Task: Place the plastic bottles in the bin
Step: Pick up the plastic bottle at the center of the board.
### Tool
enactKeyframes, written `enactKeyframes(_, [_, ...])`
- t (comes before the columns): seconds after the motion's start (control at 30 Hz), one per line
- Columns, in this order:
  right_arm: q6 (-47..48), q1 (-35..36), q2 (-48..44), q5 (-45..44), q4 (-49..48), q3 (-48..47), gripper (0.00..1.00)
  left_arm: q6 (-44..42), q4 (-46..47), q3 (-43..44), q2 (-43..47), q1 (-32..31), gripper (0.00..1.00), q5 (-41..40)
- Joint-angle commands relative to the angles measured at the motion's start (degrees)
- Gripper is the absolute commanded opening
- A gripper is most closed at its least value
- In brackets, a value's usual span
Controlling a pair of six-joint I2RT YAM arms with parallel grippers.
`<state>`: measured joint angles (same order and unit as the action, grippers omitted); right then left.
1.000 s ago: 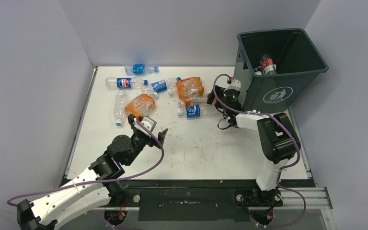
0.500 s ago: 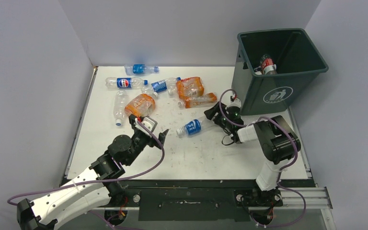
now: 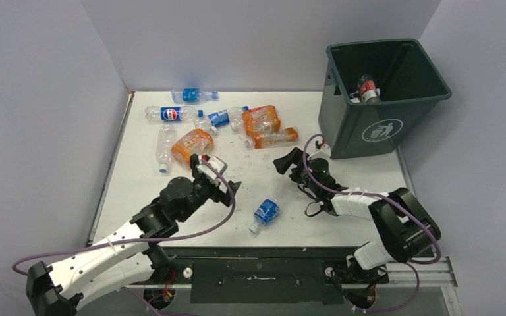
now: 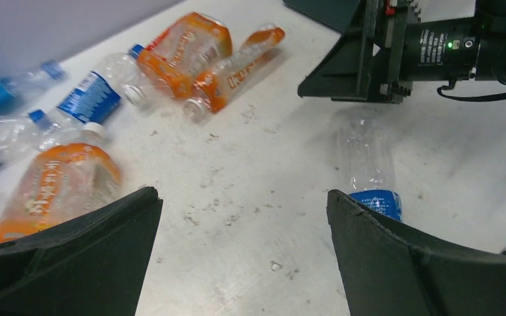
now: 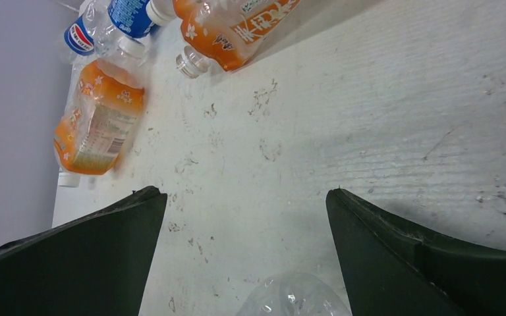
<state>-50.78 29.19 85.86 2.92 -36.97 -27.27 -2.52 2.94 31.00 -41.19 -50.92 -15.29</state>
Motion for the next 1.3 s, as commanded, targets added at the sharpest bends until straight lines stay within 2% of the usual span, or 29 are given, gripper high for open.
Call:
enactKeyframes(0.0, [2.13, -0.53, -6.27, -5.12, 4.92, 1.07, 0.97, 9.1, -8.47, 8.37, -8.71, -0.08, 0.96, 8.37])
enactKeyframes(0.1, [3.54, -0.73, -11.71, -7.37, 9.21, 1.38, 0.99, 13.38, -15.36, 13.74, -17.04, -0.31, 0.96, 13.75])
enactKeyframes(0.23, [4.92, -1.1, -20.2, -10.51, 15.65, 2.12, 1.0, 14.02, -20.83, 18.52, -24.58, -0.92, 0.96, 19.3])
enactKeyframes(0.27, [5.09, -1.21, -22.35, -11.23, 17.29, 2.28, 1.0, 14.1, -21.08, 19.35, -25.79, -1.15, 0.96, 20.15])
enactKeyframes(0.3, [5.2, -1.36, -24.43, -11.86, 18.87, 2.38, 0.96, 14.33, -20.81, 19.96, -26.95, -1.35, 0.96, 21.31])
enactKeyframes(0.43, [4.65, -1.86, -30.89, -13.98, 25.45, 2.54, 0.93, 16.11, -17.5, 21.78, -31.49, -3.4, 0.96, 24.45])
enactKeyframes(0.73, [2.67, -3.85, -40.9, -14.13, 31.69, 4.85, 0.92, 16.58, -14.98, 29.07, -46.98, -13.51, 0.96, 18.05])
enactKeyframes(0.97, [2.03, -4.09, -44.43, -12.67, 33.05, 6.22, 0.92, 15.63, -17.59, 33.01, -55.76, -14.04, 0.96, 8.96])
enactKeyframes(1.17, [2.36, -4.22, -47.85, -12.03, 34.4, 7.14, 0.92, 16.26, -15.91, 33.71, -59.38, -14.11, 1.0, 10.96])
enactKeyframes(1.27, [3.42, -4.23, -49.12, -10.66, 34.36, 7.17, 0.92, 16.9, -13.42, 32.9, -59.79, -14.04, 0.81, 13.58])
